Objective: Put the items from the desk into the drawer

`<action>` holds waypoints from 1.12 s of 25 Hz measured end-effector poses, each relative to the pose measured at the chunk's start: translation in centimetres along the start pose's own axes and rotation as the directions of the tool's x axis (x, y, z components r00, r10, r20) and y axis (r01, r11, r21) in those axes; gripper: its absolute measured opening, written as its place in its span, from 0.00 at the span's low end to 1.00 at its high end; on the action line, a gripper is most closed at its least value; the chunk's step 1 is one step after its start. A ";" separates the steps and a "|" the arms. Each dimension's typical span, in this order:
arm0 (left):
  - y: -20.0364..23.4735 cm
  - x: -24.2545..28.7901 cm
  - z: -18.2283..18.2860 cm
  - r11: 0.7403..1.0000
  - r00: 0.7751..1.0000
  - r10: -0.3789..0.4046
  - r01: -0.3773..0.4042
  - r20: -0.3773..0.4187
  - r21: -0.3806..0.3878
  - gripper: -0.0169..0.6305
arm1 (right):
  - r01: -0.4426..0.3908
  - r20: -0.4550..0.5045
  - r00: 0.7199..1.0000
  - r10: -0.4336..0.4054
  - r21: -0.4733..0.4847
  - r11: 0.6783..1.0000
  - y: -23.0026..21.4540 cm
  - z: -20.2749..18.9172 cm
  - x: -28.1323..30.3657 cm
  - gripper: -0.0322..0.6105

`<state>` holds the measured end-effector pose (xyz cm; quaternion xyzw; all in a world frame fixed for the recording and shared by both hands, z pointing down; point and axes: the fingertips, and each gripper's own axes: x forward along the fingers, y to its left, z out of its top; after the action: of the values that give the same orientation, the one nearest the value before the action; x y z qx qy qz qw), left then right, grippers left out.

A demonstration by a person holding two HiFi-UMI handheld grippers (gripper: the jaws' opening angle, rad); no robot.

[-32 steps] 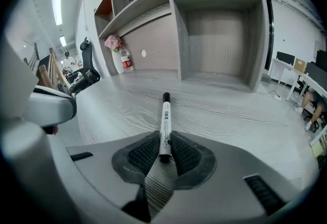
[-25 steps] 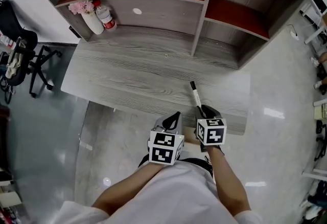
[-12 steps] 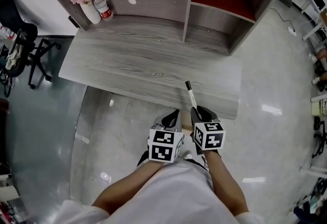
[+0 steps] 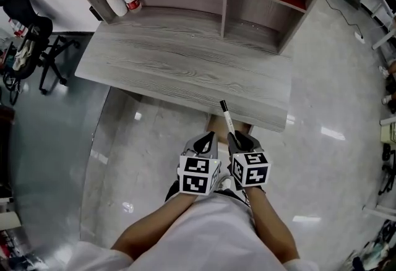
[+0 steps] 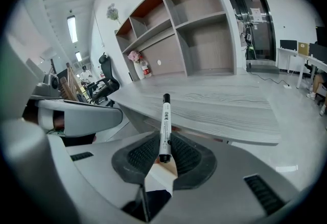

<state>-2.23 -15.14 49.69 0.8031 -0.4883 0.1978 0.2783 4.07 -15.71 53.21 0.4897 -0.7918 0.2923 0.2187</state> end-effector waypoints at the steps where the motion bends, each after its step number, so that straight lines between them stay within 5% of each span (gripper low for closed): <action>1: -0.1 -0.2 -0.4 1.000 1.000 0.006 -0.006 -0.002 -0.003 0.03 | -0.005 -0.004 1.000 0.005 -0.005 1.000 0.2 -0.5 -0.2 0.13; 20: 1.8 -0.3 -5.5 0.998 0.995 0.051 -0.053 -0.086 -0.015 0.03 | -0.024 -0.128 0.992 0.017 -0.056 0.998 1.9 -9.0 2.7 0.13; 28: 3.0 0.1 -6.9 0.998 0.990 0.064 -0.065 -0.127 -0.007 0.03 | 0.039 -0.170 0.984 -0.045 -0.033 0.999 0.3 -10.4 6.8 0.13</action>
<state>-5.14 -11.91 55.78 0.7712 -0.4966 0.2545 0.3063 1.52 -12.95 65.11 0.4761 -0.7639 0.3167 0.2991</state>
